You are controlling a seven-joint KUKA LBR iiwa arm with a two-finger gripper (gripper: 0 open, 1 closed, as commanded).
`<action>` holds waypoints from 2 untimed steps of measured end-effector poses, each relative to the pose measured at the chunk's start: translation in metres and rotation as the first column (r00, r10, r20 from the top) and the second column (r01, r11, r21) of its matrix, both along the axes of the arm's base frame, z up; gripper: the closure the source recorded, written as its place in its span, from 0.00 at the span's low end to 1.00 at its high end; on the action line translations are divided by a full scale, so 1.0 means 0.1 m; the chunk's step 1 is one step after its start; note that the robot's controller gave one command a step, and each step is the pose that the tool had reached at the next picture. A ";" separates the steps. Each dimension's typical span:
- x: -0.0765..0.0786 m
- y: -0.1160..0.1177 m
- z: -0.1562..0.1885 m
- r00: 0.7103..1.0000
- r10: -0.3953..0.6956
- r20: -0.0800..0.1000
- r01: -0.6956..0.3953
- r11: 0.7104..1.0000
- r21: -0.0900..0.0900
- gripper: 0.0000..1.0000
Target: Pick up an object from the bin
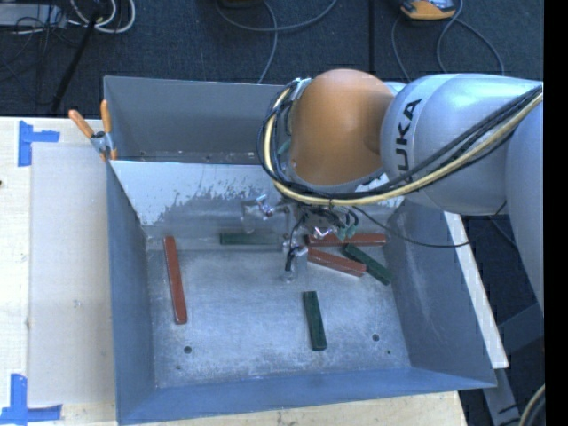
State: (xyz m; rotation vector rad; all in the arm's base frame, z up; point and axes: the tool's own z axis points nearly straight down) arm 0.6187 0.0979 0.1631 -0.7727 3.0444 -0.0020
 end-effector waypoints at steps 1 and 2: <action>-0.16 -0.71 -0.19 0.990 -0.142 -0.004 0.142 0.990 -0.001 0.00; -0.79 -1.56 -0.98 0.987 -0.163 -0.012 0.163 0.987 -0.003 0.00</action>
Offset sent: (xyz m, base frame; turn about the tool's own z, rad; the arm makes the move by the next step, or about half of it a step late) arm -0.0161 -0.0684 -0.0180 0.1396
